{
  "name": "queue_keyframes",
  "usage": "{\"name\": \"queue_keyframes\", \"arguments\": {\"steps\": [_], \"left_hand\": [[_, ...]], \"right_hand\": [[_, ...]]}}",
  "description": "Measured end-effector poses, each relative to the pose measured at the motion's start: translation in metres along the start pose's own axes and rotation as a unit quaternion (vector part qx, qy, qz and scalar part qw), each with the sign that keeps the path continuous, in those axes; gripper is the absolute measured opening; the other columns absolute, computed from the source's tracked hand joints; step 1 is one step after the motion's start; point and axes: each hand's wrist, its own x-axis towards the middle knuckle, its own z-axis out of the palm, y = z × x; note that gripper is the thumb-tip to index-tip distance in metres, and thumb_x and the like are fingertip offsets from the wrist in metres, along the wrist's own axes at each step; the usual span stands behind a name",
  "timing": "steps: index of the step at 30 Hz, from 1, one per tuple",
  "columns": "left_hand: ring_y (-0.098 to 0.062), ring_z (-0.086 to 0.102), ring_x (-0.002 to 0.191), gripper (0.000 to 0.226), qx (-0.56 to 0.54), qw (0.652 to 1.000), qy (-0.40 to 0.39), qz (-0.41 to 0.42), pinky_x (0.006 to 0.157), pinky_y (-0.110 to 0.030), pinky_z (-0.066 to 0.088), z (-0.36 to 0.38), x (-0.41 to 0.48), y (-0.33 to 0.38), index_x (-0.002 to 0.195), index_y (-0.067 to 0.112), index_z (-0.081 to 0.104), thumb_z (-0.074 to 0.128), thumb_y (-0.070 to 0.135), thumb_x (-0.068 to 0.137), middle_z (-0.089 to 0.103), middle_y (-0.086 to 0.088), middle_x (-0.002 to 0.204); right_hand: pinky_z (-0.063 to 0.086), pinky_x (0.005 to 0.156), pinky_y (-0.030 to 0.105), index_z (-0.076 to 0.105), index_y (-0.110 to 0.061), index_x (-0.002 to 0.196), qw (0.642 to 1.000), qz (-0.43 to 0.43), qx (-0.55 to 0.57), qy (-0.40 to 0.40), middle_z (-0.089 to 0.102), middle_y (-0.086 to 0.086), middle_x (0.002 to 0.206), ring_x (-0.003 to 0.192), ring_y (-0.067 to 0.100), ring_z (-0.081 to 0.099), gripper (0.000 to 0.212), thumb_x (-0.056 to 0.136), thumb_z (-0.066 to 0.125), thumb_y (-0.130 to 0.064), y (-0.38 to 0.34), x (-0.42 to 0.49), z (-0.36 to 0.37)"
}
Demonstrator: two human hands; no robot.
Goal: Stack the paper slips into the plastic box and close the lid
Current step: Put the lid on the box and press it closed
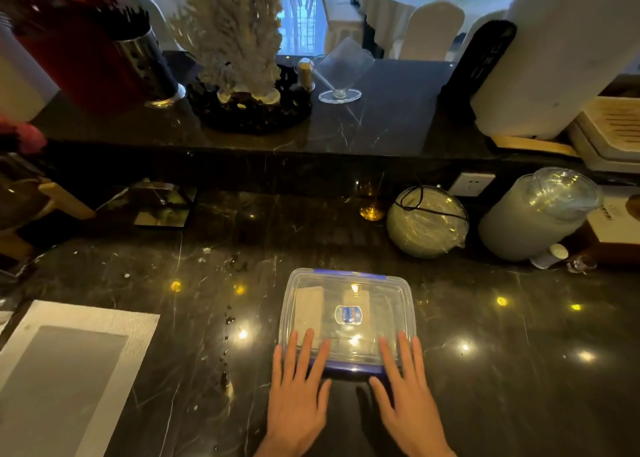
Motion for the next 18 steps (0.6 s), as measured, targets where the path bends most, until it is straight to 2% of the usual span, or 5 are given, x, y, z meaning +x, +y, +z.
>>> {"name": "queue_keyframes", "arguments": {"steps": [2, 4, 6, 12, 18], "left_hand": [[-0.034, 0.012, 0.152, 0.071, -0.003, 1.000, 0.004, -0.021, 0.120, -0.053, 0.006, -0.006, 0.023, -0.010, 0.156, 0.026, 0.027, 0.043, 0.048, 0.091, 0.026, -0.011, 0.164], [-0.033, 0.003, 0.154, 0.073, -0.002, 0.999, 0.006, -0.041, 0.122, -0.052, -0.003, -0.011, 0.050, -0.023, 0.159, 0.029, 0.016, 0.040, 0.051, 0.093, 0.014, -0.009, 0.167], [-0.030, -0.010, 0.155, 0.076, 0.000, 0.999, 0.003, -0.054, 0.122, -0.051, -0.012, -0.016, 0.078, -0.040, 0.159, 0.032, 0.004, 0.037, 0.055, 0.095, -0.002, -0.005, 0.169], [-0.026, -0.025, 0.152, 0.076, 0.014, 0.999, -0.018, -0.034, 0.118, -0.047, -0.024, -0.037, 0.154, -0.088, 0.157, 0.037, -0.007, 0.032, 0.061, 0.096, -0.016, -0.001, 0.167], [-0.028, -0.021, 0.153, 0.081, 0.020, 0.999, -0.019, -0.030, 0.116, -0.044, -0.030, -0.043, 0.178, -0.099, 0.157, 0.037, -0.007, 0.040, 0.058, 0.094, -0.017, -0.001, 0.166]], "right_hand": [[0.021, 0.114, 0.029, -0.015, -0.040, 0.152, 1.000, -0.010, -0.008, -0.005, -0.033, -0.011, 0.159, 0.146, 0.017, -0.033, 0.074, 0.097, 0.032, -0.058, -0.008, 0.030, 0.001], [0.009, 0.119, 0.035, -0.011, -0.038, 0.154, 0.999, -0.026, -0.019, -0.011, -0.031, -0.006, 0.160, 0.146, 0.020, -0.034, 0.072, 0.098, 0.030, -0.058, -0.020, 0.065, -0.001], [0.003, 0.123, 0.041, -0.005, -0.034, 0.156, 0.998, -0.035, -0.041, -0.015, -0.025, -0.001, 0.162, 0.147, 0.023, -0.032, 0.070, 0.099, 0.029, -0.056, -0.031, 0.101, -0.005], [0.004, 0.123, 0.047, -0.003, -0.032, 0.156, 0.997, -0.022, -0.055, -0.043, -0.014, 0.004, 0.165, 0.150, 0.027, -0.023, 0.069, 0.099, 0.027, -0.057, -0.060, 0.184, -0.017], [0.007, 0.124, 0.048, -0.002, -0.033, 0.156, 0.998, -0.017, -0.046, -0.035, -0.009, 0.004, 0.166, 0.151, 0.026, -0.020, 0.070, 0.098, 0.029, -0.058, -0.068, 0.206, -0.015]]}}
